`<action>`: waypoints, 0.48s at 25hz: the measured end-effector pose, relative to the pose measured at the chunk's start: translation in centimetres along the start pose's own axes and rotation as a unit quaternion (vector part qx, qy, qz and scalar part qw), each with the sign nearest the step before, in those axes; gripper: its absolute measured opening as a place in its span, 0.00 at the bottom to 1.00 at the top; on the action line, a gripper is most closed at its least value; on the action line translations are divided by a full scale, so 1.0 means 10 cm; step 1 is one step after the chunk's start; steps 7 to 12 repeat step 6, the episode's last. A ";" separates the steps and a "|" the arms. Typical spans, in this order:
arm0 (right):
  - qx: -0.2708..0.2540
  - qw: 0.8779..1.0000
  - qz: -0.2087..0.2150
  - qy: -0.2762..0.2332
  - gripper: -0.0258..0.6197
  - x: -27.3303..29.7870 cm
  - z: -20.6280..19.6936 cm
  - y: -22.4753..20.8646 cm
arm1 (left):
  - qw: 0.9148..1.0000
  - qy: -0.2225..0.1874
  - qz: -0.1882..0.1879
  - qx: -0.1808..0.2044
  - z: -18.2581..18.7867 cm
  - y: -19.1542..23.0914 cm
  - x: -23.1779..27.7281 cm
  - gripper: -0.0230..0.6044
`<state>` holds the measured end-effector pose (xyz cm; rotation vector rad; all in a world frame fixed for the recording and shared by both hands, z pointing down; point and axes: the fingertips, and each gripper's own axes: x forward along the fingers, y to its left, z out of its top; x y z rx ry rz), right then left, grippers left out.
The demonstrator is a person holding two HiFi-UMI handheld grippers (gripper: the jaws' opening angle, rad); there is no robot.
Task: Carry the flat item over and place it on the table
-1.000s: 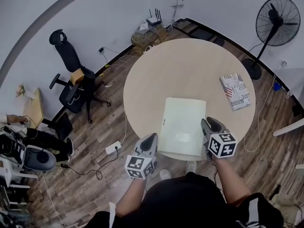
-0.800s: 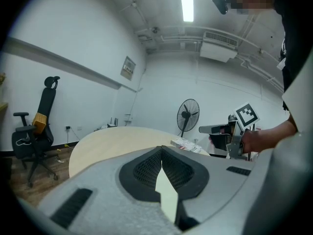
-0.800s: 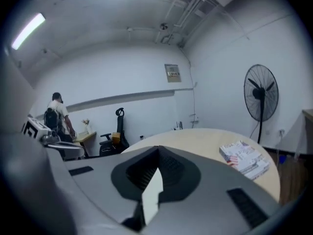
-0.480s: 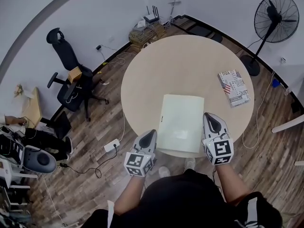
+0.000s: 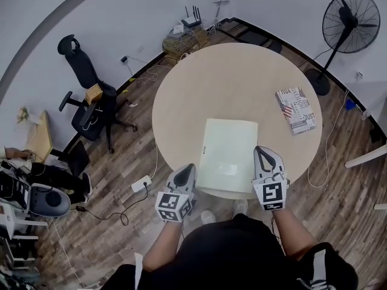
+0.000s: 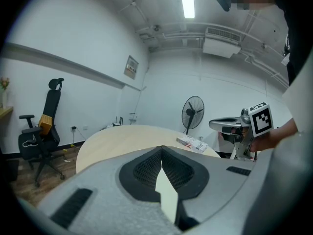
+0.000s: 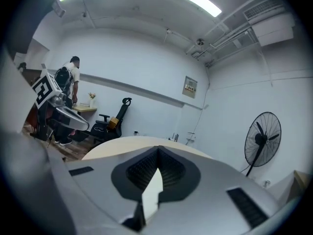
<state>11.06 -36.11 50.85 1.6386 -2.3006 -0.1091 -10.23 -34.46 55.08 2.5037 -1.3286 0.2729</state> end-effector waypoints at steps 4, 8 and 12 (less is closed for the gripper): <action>0.001 1.000 0.002 -0.005 0.04 0.01 -0.01 -0.02 | 1.000 -0.005 0.001 0.000 0.04 0.00 0.04 0.05; 0.004 1.000 0.001 -0.006 0.04 0.01 -0.02 -0.04 | 1.000 -0.007 0.001 0.001 0.05 0.00 0.06 0.05; 0.004 1.000 0.001 -0.006 0.04 0.01 -0.02 -0.04 | 1.000 -0.007 0.001 0.001 0.05 0.00 0.06 0.05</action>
